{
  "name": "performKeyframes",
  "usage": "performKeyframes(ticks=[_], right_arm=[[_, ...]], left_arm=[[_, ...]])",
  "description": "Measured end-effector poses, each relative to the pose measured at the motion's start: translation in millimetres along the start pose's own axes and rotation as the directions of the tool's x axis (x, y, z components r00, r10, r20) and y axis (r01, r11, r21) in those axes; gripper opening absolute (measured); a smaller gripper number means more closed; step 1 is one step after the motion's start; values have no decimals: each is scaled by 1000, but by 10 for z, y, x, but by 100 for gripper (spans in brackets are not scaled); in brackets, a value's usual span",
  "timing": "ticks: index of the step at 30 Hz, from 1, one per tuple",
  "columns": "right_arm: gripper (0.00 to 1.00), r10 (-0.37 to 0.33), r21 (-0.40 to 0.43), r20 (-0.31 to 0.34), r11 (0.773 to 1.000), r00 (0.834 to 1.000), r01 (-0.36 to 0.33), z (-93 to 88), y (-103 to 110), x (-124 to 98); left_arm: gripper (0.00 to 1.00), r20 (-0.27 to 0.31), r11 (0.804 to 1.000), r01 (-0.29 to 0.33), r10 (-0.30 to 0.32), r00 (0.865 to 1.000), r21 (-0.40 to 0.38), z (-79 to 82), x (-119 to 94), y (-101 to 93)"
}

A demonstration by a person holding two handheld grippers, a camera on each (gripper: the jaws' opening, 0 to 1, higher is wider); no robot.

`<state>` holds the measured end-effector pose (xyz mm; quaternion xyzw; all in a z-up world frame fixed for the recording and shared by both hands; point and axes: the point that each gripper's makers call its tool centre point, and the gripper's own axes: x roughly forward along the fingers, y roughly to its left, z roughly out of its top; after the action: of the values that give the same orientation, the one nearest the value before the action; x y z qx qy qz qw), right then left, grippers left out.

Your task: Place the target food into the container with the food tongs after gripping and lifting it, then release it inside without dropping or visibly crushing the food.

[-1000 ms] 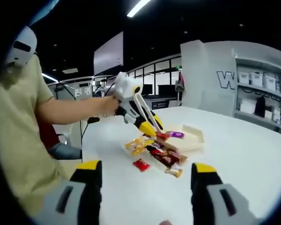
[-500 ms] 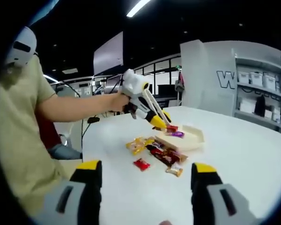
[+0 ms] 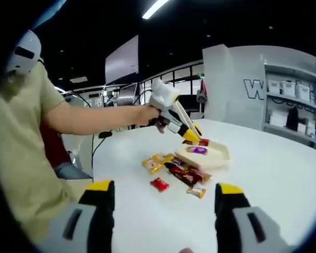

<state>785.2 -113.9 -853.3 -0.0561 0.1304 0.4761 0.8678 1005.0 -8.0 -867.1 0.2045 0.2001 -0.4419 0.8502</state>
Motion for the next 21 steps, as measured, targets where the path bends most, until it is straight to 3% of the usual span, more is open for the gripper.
performKeyframes(ticks=[21], right_arm=[[76,-2,3,-8,1000,1000,2,-27,-2,1]], left_arm=[[22,-33,998,-50,49,998,-32,14,304,208]])
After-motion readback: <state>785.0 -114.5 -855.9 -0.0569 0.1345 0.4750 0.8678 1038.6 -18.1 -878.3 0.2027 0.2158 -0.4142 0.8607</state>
